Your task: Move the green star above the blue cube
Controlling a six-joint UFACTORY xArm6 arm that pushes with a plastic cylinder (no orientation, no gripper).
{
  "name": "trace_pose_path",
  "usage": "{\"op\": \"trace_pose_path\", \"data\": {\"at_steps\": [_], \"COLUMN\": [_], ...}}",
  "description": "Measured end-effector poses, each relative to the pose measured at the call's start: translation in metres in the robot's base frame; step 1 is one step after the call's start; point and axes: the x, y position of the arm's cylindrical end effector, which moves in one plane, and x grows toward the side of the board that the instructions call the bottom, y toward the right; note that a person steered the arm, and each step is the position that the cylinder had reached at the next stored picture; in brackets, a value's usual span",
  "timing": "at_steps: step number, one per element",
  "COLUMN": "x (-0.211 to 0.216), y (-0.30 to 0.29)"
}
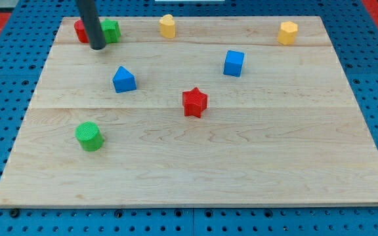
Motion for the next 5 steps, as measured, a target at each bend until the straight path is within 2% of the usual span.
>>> {"op": "trace_pose_path", "data": {"at_steps": [1,2,3,4,5], "x": [0.005,-0.008,-0.075,-0.095,-0.094], "y": [0.017,0.096,0.080,0.065,0.016]}}
